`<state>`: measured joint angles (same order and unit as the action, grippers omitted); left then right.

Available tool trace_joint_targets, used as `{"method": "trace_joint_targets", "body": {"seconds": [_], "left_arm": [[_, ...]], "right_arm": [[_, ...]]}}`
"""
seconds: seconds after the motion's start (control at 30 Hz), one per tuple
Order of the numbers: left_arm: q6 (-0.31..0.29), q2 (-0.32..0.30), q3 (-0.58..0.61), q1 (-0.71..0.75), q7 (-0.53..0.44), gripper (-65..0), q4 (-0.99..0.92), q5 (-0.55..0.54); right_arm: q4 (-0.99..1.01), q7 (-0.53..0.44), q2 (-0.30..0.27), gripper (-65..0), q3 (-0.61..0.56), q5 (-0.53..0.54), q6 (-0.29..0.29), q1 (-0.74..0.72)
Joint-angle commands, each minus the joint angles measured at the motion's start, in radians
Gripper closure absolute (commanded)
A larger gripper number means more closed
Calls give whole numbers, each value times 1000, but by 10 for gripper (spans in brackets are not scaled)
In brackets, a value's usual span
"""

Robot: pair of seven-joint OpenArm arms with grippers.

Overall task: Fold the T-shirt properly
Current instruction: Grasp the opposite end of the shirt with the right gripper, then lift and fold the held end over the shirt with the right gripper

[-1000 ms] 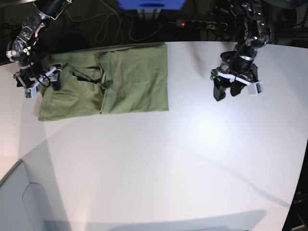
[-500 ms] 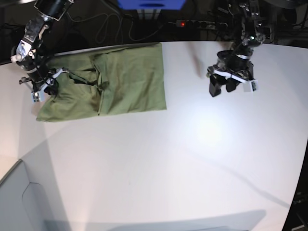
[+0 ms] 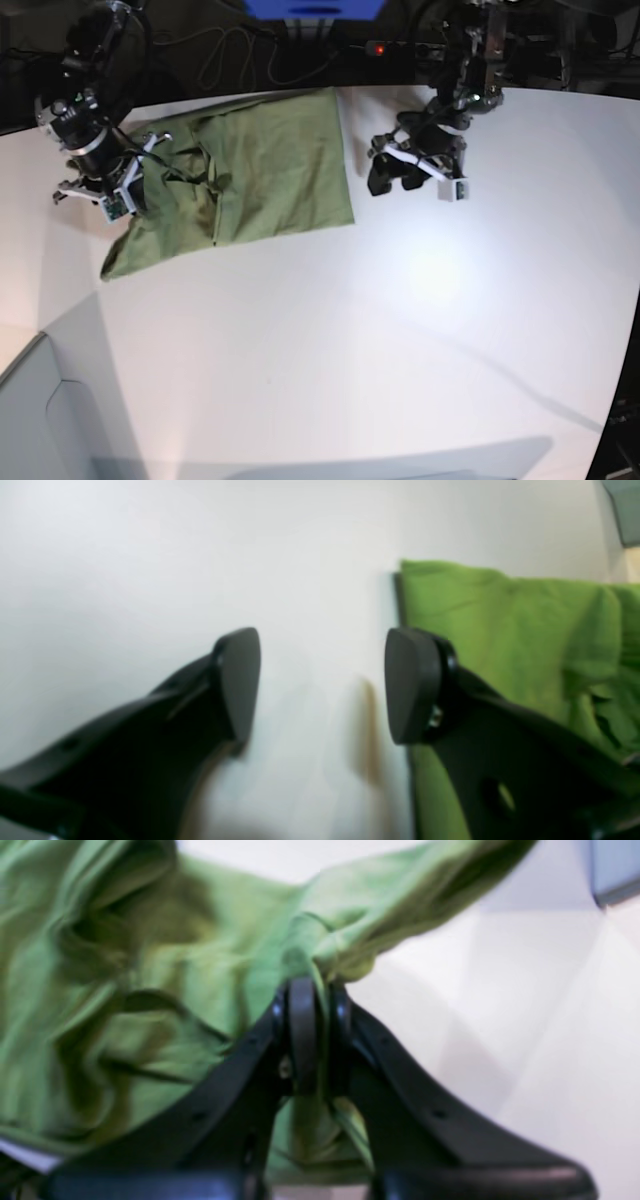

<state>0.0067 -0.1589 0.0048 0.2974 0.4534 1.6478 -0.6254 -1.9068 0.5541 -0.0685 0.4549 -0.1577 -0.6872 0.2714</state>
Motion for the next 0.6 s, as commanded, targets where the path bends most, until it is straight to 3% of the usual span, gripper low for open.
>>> {"method": "trace_joint_targets", "body": {"seconds": [0.0,0.23,0.57], "left_arm": [[-6,-3,7,-11,-15,-380,5,-9],[-3,-3,71,-46,-15,-380,-24,-9],[-1,-3,82,-42,-12,-380,-22,-9]], "right_arm": [[-43,-32,-9,0,-20,22,-11,2],[-145,-35,-9,0,-186,22,-11,76],[-150,-36,-17,0,-466,20,-11,65]]}}
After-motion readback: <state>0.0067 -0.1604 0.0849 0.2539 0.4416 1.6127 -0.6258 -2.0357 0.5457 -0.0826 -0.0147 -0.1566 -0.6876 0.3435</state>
